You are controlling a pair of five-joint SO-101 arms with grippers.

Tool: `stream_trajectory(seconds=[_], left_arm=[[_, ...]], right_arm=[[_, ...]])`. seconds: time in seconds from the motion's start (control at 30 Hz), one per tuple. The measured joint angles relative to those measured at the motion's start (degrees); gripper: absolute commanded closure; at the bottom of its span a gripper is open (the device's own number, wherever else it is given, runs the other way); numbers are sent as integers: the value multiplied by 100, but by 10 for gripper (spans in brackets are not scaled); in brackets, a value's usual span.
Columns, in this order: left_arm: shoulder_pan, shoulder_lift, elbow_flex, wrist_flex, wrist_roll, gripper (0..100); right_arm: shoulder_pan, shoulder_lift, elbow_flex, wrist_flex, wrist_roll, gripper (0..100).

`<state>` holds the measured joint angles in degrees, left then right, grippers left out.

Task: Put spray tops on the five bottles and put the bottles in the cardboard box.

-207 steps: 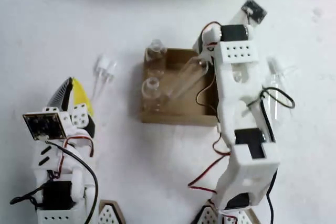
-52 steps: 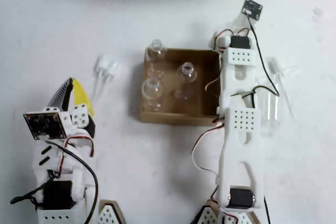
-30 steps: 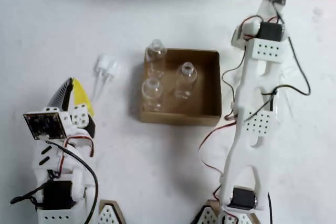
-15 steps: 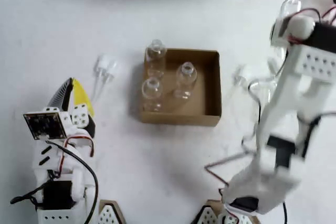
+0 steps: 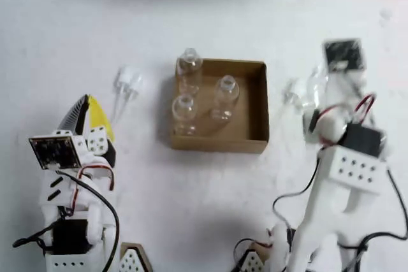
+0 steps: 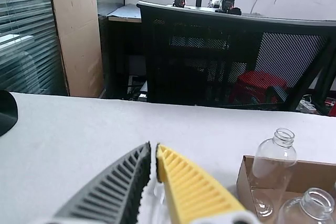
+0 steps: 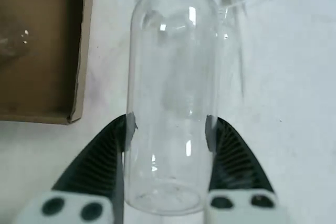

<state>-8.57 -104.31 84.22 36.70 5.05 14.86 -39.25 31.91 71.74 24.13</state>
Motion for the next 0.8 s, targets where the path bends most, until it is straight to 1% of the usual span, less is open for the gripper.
stream_trajectory(seconds=[0.17,0.27,0.37,0.43,0.57,0.63,0.8], left_arm=[[0,0,0,0,0,976],[0,0,0,-9,0,976],[0,0,0,-9,0,976],[0,0,0,-9,0,976],[0,0,0,-9,0,976],[0,0,0,-9,0,976],[0,0,0,-9,0,976]], right_arm=[[-158,-466,1714,-1108,360,965],[-334,-510,2295,-1574,387,963],[-343,-510,2655,-1943,387,960],[-334,-510,2831,-2101,387,951],[-334,-519,3059,-2321,387,834],[-343,-527,3095,-2338,387,796],[-325,-580,3095,-2180,404,790]])
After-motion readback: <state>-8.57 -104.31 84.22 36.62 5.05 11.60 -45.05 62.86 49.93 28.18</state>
